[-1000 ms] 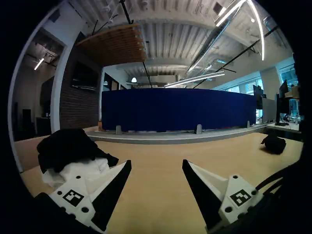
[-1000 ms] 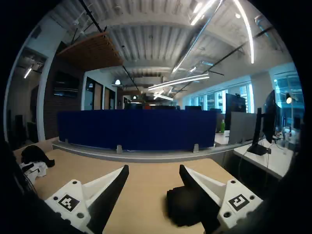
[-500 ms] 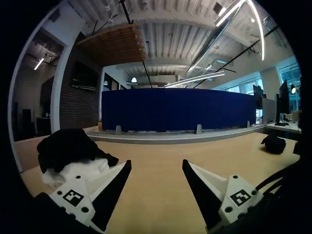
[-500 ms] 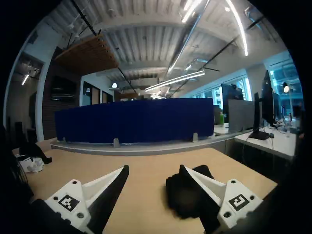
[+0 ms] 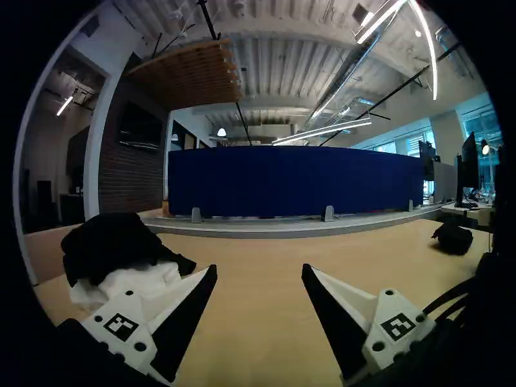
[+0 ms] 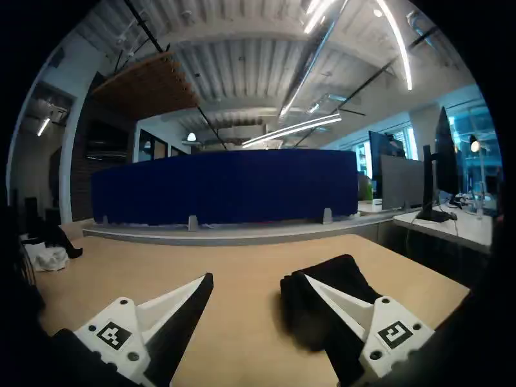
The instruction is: Fold towel
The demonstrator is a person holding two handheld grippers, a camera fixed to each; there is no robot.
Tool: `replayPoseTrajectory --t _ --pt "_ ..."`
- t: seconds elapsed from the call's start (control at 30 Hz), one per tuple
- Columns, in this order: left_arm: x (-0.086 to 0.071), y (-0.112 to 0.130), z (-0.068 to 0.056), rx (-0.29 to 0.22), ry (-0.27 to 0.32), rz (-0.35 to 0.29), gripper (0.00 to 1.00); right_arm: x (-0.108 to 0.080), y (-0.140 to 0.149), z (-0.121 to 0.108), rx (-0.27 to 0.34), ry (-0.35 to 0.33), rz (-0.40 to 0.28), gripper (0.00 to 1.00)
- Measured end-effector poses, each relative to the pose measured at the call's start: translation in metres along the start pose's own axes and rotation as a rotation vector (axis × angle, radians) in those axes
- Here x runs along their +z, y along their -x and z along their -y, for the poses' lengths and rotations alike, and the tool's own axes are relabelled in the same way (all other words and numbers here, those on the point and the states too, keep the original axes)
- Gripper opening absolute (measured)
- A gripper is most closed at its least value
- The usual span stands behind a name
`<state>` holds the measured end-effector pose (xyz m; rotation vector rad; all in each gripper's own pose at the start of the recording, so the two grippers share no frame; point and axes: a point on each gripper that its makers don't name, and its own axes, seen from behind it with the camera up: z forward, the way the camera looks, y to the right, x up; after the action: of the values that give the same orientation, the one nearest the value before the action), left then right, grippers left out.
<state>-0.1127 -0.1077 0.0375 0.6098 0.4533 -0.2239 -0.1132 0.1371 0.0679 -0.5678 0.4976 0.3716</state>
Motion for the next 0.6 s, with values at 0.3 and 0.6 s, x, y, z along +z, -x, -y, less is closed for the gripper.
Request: replayPoseTrajectory --t 0.3,0.6 --pt "-0.001 0.000 0.000 0.000 0.000 0.000 0.98 -0.001 0.008 0.011 0.012 -0.014 -0.009 1.00" --pt "-0.001 0.000 0.001 0.000 0.000 0.000 0.98 -0.003 0.008 0.015 -0.013 -0.013 -0.017 1.00"
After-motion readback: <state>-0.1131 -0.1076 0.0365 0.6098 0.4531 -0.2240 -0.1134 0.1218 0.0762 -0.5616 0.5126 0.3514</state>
